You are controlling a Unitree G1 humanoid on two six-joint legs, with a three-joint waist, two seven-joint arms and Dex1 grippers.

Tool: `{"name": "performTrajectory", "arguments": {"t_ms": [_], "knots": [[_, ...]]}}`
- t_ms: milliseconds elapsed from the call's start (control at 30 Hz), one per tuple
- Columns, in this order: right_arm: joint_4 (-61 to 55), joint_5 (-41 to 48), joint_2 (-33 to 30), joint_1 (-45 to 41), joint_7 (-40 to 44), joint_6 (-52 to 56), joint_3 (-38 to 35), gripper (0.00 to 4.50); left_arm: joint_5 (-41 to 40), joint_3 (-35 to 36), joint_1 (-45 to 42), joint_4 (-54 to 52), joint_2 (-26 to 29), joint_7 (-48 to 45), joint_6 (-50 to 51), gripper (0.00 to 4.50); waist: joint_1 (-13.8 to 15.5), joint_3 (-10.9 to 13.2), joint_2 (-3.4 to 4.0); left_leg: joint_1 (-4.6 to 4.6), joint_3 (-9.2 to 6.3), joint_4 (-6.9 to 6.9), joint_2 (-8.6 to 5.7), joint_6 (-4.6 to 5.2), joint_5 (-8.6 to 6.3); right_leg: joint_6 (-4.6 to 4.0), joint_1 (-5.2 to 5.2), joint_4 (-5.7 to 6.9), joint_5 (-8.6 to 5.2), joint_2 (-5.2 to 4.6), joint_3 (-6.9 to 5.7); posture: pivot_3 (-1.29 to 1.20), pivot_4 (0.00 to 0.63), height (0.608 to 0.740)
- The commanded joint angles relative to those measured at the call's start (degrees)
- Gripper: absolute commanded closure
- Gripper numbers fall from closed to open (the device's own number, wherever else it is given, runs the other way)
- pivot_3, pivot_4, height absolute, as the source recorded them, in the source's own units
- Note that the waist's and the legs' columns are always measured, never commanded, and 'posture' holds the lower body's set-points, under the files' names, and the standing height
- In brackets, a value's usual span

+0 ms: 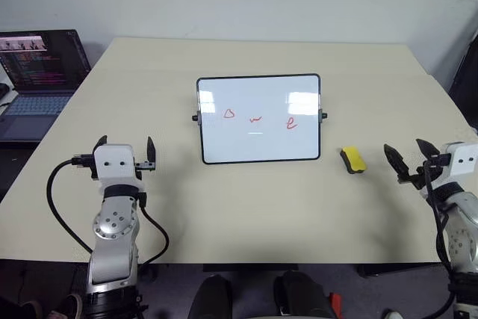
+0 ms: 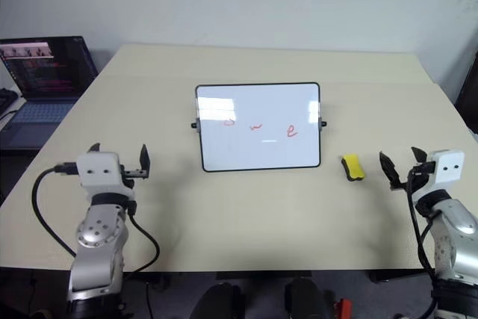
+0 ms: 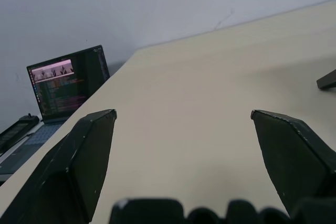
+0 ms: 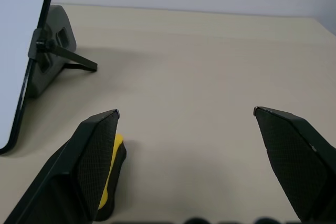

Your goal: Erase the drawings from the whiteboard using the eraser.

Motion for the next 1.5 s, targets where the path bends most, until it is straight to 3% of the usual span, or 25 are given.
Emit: {"name": "performTrajectory", "arguments": {"t_ms": [33, 167, 400, 567, 767, 1000, 1233, 1500], "knots": [[-1.6, 0.7, -0.3, -0.2, -0.9, 0.5, -2.0, 0.05, 0.0, 0.8, -0.3, 0.2, -0.1, 0.7, -0.7, 0.0, 0.0, 0.0, 0.0, 0.0, 0.0, 0.0, 0.0, 0.0, 0.0, 0.0, 0.0, 0.0, 0.0, 0.0, 0.0, 0.0, 0.15, 0.74], [-4.8, 0.7, 1.1, 1.2, -2.7, 1.6, -1.6, 0.05, -1.1, 1.8, 0.1, 0.2, 0.1, 0.1, 0.1, 0.0, 0.0, 0.0, 0.0, 0.0, -0.01, 0.01, 0.01, 0.0, 0.0, 0.01, 0.0, 0.0, 0.0, 0.01, -0.02, 0.0, 0.15, 0.74], [-12.6, 5.6, 0.2, 2.8, -3.0, 7.6, -3.4, 0.05, -5.0, 5.9, -1.2, 4.1, 5.5, -4.5, -3.3, 0.0, -0.1, 0.0, 0.0, -0.02, -0.01, -0.01, 0.04, 0.0, 0.0, 0.01, -0.05, 0.02, 0.0, 0.02, -0.02, 0.0, 0.15, 0.74], [-17.3, 7.7, -1.2, 3.9, -2.8, 16.1, -0.3, 0.05, -10.5, 7.0, -2.8, 9.5, 12.1, -14.8, -2.9, 0.0, 0.0, 0.0, 0.0, -0.02, -0.01, 0.0, 0.04, 0.0, 0.0, 0.0, -0.05, 0.02, -0.01, 0.02, -0.03, 0.0, 0.15, 0.74], [-25.8, 12.3, -0.6, 4.9, -5.7, 24.8, -0.2, 0.05, -23.0, 2.0, -6.0, 5.8, 18.6, -35.6, 4.3, 0.0, 0.1, 0.0, 0.0, -0.06, -0.02, 0.0, 0.03, 0.0, 0.0, 0.0, -0.07, 0.0, -0.01, -0.01, -0.05, 0.0, 0.15, 0.74], [-30.5, 10.1, -1.0, 3.8, -9.6, 29.9, 5.5, 0.05, -30.0, -7.3, -10.9, -3.4, 26.0, -52.4, 12.7, 0.0, -0.1, 0.0, 0.0, -0.08, -0.02, 0.0, 0.03, 0.0, 0.0, 0.0, -0.07, -0.02, -0.02, 0.03, -0.04, 0.0, 0.15, 0.74], [-31.1, 8.6, 0.9, 0.2, -16.8, 33.3, 5.8, 0.05, -28.8, -13.8, -15.9, -5.6, 27.4, -58.3, 12.7, 0.0, -0.3, 0.1, 0.03, -0.06, -0.03, -0.02, 0.06, 0.0, 0.0, 0.0, -0.09, -0.01, -0.03, 0.16, -0.01, 0.0, 0.15, 0.74], [-28.2, 5.0, 4.3, -4.3, -22.9, 37.7, 8.7, 0.05, -25.4, -17.8, -15.9, -4.6, 27.9, -61.7, 10.7, 0.0, -0.3, 0.1, 0.04, -0.09, 0.0, -0.03, 0.08, 0.0, 0.0, 0.0, -0.14, -0.03, -0.03, 0.41, 0.06, 0.0, 0.15, 0.74]]}}
